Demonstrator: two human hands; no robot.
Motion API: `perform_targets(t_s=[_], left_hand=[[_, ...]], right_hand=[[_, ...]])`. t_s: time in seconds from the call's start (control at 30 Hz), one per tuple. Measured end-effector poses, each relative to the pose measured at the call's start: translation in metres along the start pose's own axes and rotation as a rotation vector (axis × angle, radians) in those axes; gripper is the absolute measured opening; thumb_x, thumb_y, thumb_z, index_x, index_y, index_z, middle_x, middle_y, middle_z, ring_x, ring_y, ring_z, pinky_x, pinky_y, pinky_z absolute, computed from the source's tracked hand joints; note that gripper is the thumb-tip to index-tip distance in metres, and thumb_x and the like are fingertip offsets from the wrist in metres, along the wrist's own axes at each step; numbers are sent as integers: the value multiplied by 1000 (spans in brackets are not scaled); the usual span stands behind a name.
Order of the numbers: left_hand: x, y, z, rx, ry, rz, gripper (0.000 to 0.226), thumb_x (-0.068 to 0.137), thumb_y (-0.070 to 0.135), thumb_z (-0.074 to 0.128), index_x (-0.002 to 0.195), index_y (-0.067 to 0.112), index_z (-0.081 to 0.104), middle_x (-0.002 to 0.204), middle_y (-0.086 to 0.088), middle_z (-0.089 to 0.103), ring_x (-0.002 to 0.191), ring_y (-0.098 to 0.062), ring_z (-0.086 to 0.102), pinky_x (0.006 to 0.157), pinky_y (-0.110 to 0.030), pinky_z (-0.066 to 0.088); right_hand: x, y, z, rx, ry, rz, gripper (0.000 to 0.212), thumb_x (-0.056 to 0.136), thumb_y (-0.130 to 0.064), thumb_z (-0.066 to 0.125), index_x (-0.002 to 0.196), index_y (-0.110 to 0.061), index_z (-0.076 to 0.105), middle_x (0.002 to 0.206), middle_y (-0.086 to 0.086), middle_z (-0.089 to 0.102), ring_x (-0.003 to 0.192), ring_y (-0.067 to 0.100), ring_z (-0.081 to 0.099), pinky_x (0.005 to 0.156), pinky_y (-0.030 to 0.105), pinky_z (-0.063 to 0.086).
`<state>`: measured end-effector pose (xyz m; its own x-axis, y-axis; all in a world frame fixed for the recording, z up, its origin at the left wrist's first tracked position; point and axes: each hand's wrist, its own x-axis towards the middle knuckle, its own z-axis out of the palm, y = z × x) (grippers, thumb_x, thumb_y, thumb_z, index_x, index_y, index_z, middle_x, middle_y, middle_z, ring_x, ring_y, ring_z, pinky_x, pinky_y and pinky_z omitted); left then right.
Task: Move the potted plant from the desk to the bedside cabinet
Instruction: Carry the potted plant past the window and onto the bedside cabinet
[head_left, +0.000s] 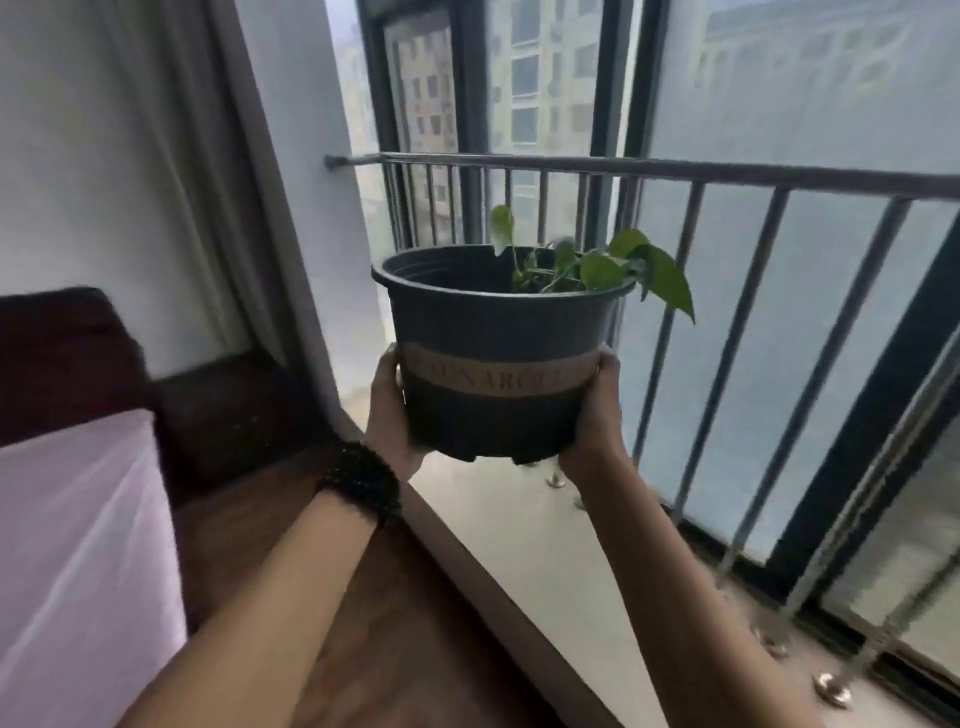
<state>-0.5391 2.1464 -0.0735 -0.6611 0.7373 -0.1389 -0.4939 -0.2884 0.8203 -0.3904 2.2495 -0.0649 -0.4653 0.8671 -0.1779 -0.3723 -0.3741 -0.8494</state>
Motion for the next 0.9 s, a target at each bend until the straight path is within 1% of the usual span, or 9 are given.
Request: perform_targets(t_s=[0.13,0.27,0.33,0.4,0.5,0.6,0.67,0.77,0.9], left_hand=[[22,40,-54,-41,234,68,59,100,64,43,114,22,80,135,-16,74,122,-36,67,97,-47,56],[40,91,-124,-78,416,182,58,99,67,44,115,22,78,121,-13,80,121,-37,68,102,-52,56],[49,107,-158,-87,504,204,60,98,69,43,120,23,76,118,-13,81,119,-38,69,102,-56,56],[66,127,-197,-94,582,241,59,99,70,43,116,25,77,115,-13,82,114,-37,71,92,-53,61],[97,166,-250,-90,633,276,60,96,72,44,119,27,77,118,-12,82,113,-37,72,80,-48,64],[139,200,-298,-102,632,272,63,95,73,46,128,27,73,127,-13,78,118,-38,70,87,-53,63],[167,227,-330,-112,638,259,62,95,73,46,128,27,72,127,-14,77,118,-39,69,91,-55,61],[202,267,-371,-161,636,277,57,97,71,43,114,28,77,116,-13,82,111,-36,72,80,-50,66],[241,303,-422,-168,652,239,60,99,72,38,124,30,72,125,-12,77,116,-37,69,88,-54,61]], right_hand=[[48,45,68,-40,-160,135,51,98,-66,36,98,-25,66,110,12,73,114,29,64,107,58,51],[78,86,163,-59,-325,210,51,101,-59,38,111,-19,67,124,13,74,124,30,64,110,50,50],[90,111,203,-67,-382,245,49,103,-55,36,108,-19,69,119,14,76,121,30,66,103,45,54],[101,136,245,-82,-417,290,49,104,-54,37,105,-17,70,109,12,77,109,27,69,90,40,57],[120,171,311,-120,-463,323,45,102,-54,40,97,-18,68,100,11,74,95,23,69,83,39,56],[148,204,371,-90,-486,309,44,102,-53,39,89,-21,66,98,11,73,92,22,69,88,40,55],[165,222,417,-105,-494,309,41,101,-51,40,86,-21,64,95,11,70,84,19,68,79,34,55],[186,243,479,-151,-487,285,36,98,-50,45,98,-20,65,103,14,71,98,24,68,90,39,54],[220,282,549,-189,-537,299,47,100,-54,38,86,-23,71,89,4,79,96,21,70,88,37,53]])
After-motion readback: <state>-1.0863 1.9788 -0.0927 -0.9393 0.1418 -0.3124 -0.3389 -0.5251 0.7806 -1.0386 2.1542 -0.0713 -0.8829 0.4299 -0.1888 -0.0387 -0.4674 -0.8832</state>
